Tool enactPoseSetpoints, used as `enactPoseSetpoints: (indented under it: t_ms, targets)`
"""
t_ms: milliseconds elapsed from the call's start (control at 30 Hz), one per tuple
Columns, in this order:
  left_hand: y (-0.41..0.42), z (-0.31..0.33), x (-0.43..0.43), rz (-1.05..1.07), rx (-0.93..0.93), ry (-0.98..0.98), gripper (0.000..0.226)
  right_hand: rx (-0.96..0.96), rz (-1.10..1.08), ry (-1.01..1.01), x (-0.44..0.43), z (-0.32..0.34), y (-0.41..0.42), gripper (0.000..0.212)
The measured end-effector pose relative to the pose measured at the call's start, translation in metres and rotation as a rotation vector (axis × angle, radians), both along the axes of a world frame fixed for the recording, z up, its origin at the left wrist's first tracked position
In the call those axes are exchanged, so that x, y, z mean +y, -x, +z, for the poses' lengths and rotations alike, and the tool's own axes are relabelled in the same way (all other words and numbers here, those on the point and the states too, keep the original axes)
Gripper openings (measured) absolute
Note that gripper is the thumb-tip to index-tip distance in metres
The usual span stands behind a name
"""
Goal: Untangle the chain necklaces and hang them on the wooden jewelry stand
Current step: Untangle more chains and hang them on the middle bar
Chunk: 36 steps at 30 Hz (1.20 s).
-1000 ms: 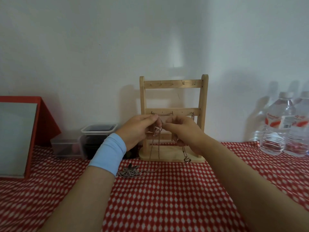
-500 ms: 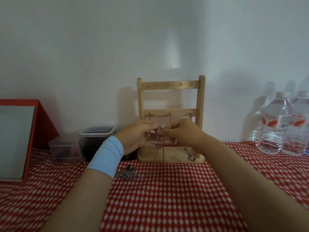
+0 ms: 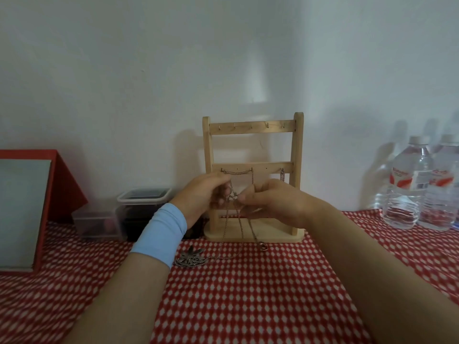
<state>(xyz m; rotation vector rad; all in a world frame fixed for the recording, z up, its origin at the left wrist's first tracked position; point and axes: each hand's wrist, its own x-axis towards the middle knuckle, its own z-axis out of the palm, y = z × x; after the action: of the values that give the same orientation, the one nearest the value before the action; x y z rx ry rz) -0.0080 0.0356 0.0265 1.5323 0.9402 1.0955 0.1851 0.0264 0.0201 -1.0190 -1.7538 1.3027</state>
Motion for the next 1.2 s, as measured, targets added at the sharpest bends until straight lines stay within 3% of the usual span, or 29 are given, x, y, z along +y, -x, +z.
enactPoseSetpoints:
  t_ms: [100,200,300,500,700,767,933,1100,1200]
  targets:
    - [0.002,0.002,0.000,0.038,0.138,-0.091,0.024,0.106,0.024,-0.004,0.001,-0.002,0.001,0.016]
    - [0.002,0.004,-0.005,0.068,0.154,-0.153,0.020,0.169,0.112,0.044,0.001,-0.005,0.005,0.010]
    - [0.000,0.006,-0.010,0.068,0.203,-0.177,0.018,0.095,0.103,0.010,-0.002,-0.004,0.007,0.022]
    - [-0.002,0.005,-0.016,0.134,0.305,-0.141,0.021,0.053,0.012,0.015,-0.001,-0.008,0.006,0.010]
    - [0.007,-0.012,-0.027,0.277,0.403,-0.181,0.024,-0.011,0.039,-0.002,-0.003,-0.012,0.007,0.020]
    - [0.013,-0.024,-0.032,0.272,0.445,-0.165,0.023,-0.106,0.050,-0.015,-0.001,-0.015,0.007,0.020]
    - [0.021,-0.046,-0.035,0.215,0.582,-0.194,0.020,-0.567,0.025,-0.091,0.006,-0.017,0.011,0.007]
    - [0.017,-0.052,-0.046,-0.079,0.751,-0.209,0.014,-0.883,0.111,-0.194,-0.009,-0.008,0.005,0.012]
    - [0.012,-0.054,-0.052,-0.275,0.877,-0.189,0.011,-1.026,0.191,-0.106,-0.022,-0.008,-0.003,0.014]
